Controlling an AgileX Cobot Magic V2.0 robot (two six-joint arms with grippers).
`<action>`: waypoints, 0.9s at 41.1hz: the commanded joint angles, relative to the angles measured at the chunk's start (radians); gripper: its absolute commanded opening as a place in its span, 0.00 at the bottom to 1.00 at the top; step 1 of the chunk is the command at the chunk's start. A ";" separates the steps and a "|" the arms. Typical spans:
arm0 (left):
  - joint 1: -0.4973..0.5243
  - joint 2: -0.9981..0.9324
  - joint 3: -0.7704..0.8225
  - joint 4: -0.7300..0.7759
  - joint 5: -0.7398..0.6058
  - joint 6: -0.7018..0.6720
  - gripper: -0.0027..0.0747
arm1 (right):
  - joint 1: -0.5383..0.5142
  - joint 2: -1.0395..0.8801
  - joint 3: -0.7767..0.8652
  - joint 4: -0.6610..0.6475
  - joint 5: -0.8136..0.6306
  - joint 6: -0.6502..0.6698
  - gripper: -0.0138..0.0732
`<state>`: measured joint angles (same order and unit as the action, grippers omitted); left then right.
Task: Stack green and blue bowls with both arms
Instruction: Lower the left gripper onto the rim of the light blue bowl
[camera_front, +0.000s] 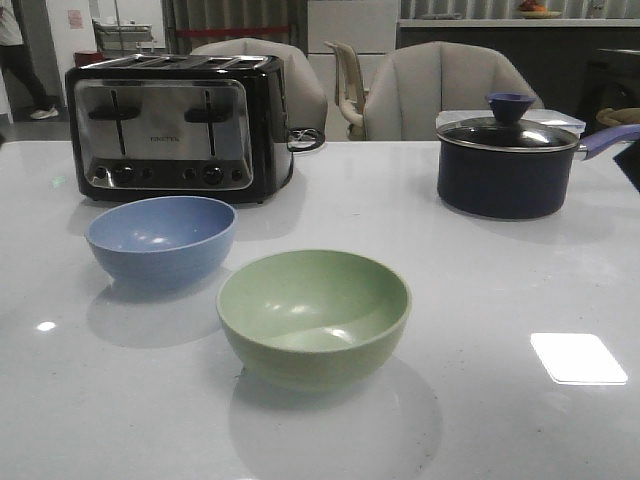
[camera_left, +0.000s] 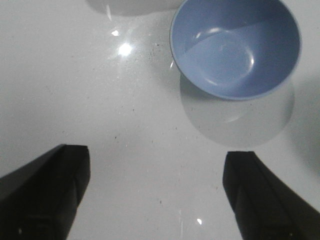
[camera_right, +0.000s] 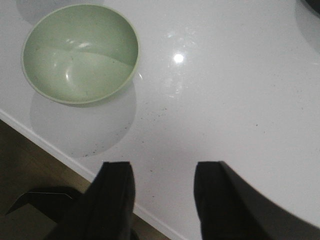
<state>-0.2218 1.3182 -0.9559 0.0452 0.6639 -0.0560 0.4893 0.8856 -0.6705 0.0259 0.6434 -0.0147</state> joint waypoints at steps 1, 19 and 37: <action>-0.009 0.099 -0.128 -0.019 -0.042 0.002 0.80 | 0.001 -0.012 -0.026 -0.011 -0.055 -0.009 0.63; -0.009 0.567 -0.502 -0.054 0.045 0.002 0.79 | 0.001 -0.012 -0.026 -0.011 -0.055 -0.009 0.63; -0.009 0.625 -0.526 -0.054 0.059 0.002 0.42 | 0.001 -0.012 -0.026 -0.011 -0.055 -0.009 0.63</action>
<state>-0.2235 1.9978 -1.4481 0.0000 0.7441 -0.0560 0.4893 0.8856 -0.6705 0.0259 0.6434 -0.0166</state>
